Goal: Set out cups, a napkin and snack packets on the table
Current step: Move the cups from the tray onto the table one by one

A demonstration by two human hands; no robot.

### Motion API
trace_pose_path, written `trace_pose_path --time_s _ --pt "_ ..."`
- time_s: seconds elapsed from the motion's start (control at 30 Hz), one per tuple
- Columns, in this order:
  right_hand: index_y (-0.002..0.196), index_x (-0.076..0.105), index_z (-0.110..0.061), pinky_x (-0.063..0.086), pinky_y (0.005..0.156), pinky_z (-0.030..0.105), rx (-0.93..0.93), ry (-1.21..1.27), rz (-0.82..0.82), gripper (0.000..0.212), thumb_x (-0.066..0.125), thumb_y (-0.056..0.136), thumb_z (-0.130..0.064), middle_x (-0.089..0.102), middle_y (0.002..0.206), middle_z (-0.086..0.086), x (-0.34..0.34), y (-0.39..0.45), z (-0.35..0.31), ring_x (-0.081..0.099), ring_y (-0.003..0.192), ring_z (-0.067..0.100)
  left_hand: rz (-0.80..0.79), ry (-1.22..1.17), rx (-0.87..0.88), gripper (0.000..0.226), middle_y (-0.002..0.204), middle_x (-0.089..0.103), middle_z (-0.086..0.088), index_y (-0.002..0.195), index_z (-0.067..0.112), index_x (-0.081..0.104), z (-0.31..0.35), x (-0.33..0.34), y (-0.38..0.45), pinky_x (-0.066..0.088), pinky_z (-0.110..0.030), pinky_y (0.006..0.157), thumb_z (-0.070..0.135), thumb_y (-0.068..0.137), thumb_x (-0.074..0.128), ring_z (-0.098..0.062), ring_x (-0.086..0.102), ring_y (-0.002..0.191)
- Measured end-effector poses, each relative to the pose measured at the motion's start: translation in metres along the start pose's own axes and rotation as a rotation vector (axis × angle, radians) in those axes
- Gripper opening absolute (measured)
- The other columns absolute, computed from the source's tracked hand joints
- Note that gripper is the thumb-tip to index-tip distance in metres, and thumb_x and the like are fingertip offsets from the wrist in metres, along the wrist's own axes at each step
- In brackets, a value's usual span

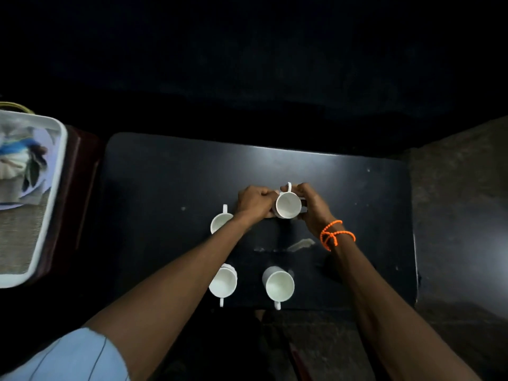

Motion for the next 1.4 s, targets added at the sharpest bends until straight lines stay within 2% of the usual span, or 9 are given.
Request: trace_pose_path --time_s 0.2,0.37,0.47,0.73,0.87,0.93,1.1,1.23,1.4 --pt "0.092 0.075 -0.023 0.048 0.057 0.024 0.043 0.101 0.016 0.031 0.048 0.095 -0.038 0.075 0.09 -0.002 -0.013 -0.004 0.036 0.067 0.079 0.015 -0.027 0.078 -0.06 0.034 0.066 0.075 0.011 0.058 0.036 0.078 -0.01 0.024 -0.005 0.067 -0.043 0.064 0.017 0.085 0.068 -0.02 0.079 0.07" --pt "0.099 0.074 -0.018 0.048 0.073 0.035 0.057 0.161 -0.002 0.03 0.049 0.096 -0.033 0.073 0.101 0.009 -0.012 -0.008 0.064 0.065 0.092 0.025 -0.025 0.135 -0.105 0.035 0.068 0.077 0.003 0.057 0.033 0.078 -0.026 0.032 -0.014 0.067 -0.047 0.064 0.013 0.084 0.068 -0.018 0.078 0.065" --pt "0.093 0.076 -0.021 0.049 0.061 0.031 0.073 0.153 -0.004 0.03 0.052 0.088 -0.039 0.073 0.092 0.006 -0.007 -0.009 0.071 0.065 0.086 0.026 -0.029 0.156 -0.106 0.027 0.062 0.074 0.009 0.061 0.026 0.079 -0.033 0.032 -0.015 0.067 -0.047 0.065 0.019 0.086 0.069 -0.017 0.077 0.062" --pt "0.103 0.076 -0.011 0.049 0.071 0.034 0.048 0.072 -0.004 0.049 0.05 0.077 -0.043 0.073 0.098 0.01 -0.003 -0.003 0.071 0.065 0.087 0.024 0.014 0.204 -0.076 0.025 0.095 0.081 -0.011 0.095 0.006 0.08 -0.044 0.024 -0.011 0.066 -0.046 0.076 0.019 0.095 0.059 -0.027 0.08 0.079" --pt "0.086 0.079 -0.031 0.052 0.071 0.037 0.035 0.058 0.009 0.028 0.054 0.077 -0.04 0.075 0.085 -0.004 -0.005 -0.013 0.067 0.067 0.085 0.023 0.049 0.223 -0.052 0.028 0.099 0.08 -0.017 0.095 0.007 0.081 -0.045 0.022 -0.014 0.065 -0.046 0.082 0.024 0.096 0.058 -0.031 0.079 0.086" --pt "0.092 0.075 -0.039 0.055 0.084 0.05 -0.019 0.071 0.043 0.022 0.057 0.083 -0.032 0.074 0.105 -0.001 -0.007 -0.018 0.065 0.067 0.102 0.027 0.072 0.308 -0.009 0.03 0.108 0.078 -0.018 0.102 0.008 0.08 -0.04 0.02 -0.019 0.059 -0.043 0.092 0.025 0.096 0.057 -0.034 0.074 0.102" --pt "0.136 0.06 -0.012 0.05 0.103 0.045 -0.185 -0.056 0.299 0.047 0.068 0.09 -0.016 0.054 0.133 0.014 -0.02 -0.051 0.076 0.06 0.119 0.026 0.213 0.34 0.165 0.023 0.111 0.079 -0.01 0.109 0.013 0.077 -0.031 0.007 -0.06 0.054 -0.036 0.093 0.019 0.095 0.06 -0.03 0.071 0.107" --pt "0.126 0.065 -0.008 0.045 0.105 0.043 -0.279 -0.266 0.433 0.05 0.081 0.08 -0.018 0.062 0.119 0.012 -0.009 -0.094 0.094 0.057 0.117 0.028 0.326 0.259 0.358 0.022 0.106 0.075 -0.01 0.113 0.007 0.075 -0.046 -0.01 -0.105 0.059 -0.046 0.087 0.007 0.093 0.066 -0.025 0.072 0.094" --pt "0.124 0.064 -0.016 0.043 0.098 0.028 -0.302 -0.404 0.446 0.07 0.079 0.066 -0.053 0.057 0.117 0.001 0.016 -0.134 0.13 0.049 0.113 0.016 0.501 0.474 0.411 0.039 0.113 0.064 0.0 0.123 0.019 0.071 -0.09 -0.036 -0.157 0.052 -0.043 0.094 0.024 0.085 0.078 -0.022 0.064 0.106"
Point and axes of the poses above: each hand's wrist, its own y-axis towards the middle knuckle, its own x-axis out of the palm, z = x × y, the point moved 7 cm from there along y, towards the middle knuckle
